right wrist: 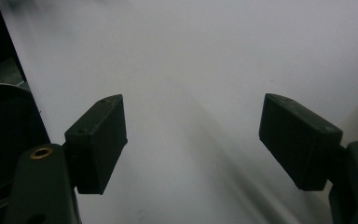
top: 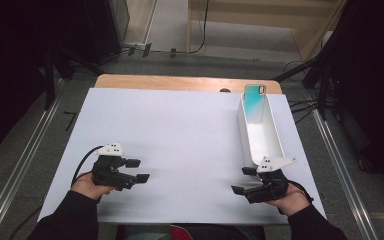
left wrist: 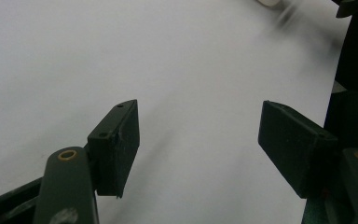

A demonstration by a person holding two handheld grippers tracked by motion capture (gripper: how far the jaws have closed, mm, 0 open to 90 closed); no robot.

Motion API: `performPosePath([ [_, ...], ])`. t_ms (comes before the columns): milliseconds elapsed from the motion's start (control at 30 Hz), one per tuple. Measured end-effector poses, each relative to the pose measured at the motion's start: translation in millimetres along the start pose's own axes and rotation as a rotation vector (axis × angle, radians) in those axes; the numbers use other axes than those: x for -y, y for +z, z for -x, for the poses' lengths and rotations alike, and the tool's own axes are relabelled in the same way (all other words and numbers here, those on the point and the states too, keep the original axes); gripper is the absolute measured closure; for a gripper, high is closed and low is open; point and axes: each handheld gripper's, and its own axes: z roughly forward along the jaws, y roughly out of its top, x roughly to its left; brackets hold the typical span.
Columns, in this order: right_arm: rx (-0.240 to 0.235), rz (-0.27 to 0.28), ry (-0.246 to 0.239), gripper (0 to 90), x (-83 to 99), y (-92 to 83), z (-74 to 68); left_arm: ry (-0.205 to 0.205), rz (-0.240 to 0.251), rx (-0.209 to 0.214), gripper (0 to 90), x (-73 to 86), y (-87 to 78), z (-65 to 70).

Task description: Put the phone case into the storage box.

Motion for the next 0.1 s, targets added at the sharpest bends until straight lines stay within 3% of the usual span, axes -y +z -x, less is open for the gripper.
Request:
performPosePath([
  [100, 0.002, -0.004, -0.001, 22.1, 0.0, 0.0, -0.3, -0.002, 0.002, 0.001, 29.0, 0.2, 0.4, 0.3],
])
